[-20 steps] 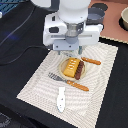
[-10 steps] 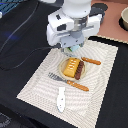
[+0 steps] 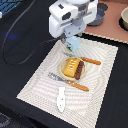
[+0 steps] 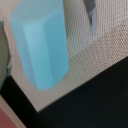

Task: Interact with the objects in diverse but meaningful ways.

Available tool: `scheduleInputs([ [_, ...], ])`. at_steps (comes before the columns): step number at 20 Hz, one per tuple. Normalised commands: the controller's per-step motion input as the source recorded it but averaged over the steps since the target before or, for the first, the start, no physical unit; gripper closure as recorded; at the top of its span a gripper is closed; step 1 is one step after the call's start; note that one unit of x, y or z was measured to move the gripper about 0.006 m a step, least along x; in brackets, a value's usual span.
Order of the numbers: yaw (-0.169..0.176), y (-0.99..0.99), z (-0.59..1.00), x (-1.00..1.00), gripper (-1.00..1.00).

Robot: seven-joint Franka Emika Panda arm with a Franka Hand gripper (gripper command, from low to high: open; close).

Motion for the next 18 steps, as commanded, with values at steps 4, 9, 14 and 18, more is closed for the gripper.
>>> scheduleInputs([
  [4,0.138,-0.01,0.3,0.0,-1.0],
  [9,0.065,-0.09,0.18,0.1,-1.0],
  [14,0.055,-0.18,0.34,0.32,-1.0],
  [18,0.155,-0.08,0.11,0.06,-1.0],
])
